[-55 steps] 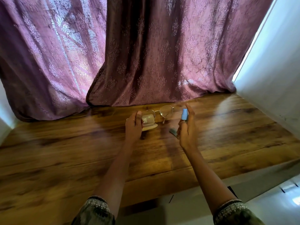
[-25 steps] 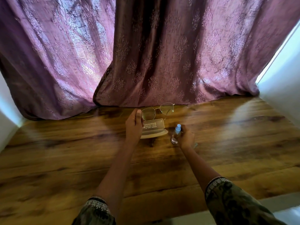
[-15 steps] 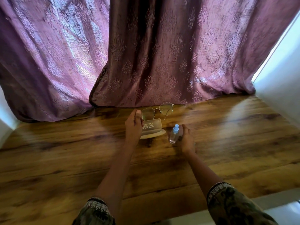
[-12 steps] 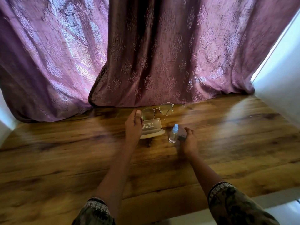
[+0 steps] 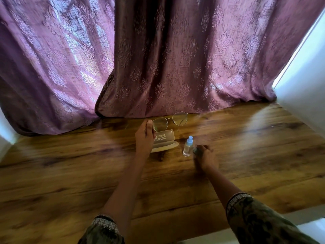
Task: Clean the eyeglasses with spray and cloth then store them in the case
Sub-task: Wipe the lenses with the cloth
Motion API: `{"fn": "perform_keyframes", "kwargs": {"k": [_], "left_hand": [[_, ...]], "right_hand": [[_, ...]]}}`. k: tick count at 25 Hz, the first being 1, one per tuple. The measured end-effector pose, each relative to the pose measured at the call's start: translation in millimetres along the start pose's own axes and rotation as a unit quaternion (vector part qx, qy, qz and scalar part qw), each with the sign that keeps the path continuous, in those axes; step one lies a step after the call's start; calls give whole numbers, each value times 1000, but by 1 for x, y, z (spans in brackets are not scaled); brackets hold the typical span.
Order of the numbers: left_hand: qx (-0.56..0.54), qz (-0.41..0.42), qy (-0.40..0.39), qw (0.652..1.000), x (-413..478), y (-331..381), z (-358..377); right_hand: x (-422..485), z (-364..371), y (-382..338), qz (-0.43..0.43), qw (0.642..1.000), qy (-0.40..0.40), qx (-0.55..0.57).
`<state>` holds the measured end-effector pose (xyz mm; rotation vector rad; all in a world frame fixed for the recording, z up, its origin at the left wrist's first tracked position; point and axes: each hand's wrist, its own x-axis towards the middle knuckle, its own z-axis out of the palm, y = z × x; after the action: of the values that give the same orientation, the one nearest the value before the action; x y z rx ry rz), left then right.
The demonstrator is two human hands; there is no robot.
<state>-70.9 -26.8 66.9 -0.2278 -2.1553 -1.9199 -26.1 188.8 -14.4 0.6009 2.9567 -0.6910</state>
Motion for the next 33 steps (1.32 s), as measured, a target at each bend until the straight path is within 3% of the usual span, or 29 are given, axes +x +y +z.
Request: {"fn": "perform_keyframes", "kwargs": {"k": [6,17,21,26,33], "left_hand": [[2,1,1,1000,0,-1,2],[5,16,9,1000,-18,16,1],[-10,26,11,1000,-34,22,1],[-2,26,6,1000,-54,27,1],[4,43,-4,999,-79,37,1]], "right_hand": [[-4,0,4,-3,999,48,-24],[-26,-20,-3,26,965,211,153],[-45,-46,-22,-30,920,293,259],[-85,-74,-56,-163,855,379,313],[-118,-80,-81,-239,843,360,319]]}}
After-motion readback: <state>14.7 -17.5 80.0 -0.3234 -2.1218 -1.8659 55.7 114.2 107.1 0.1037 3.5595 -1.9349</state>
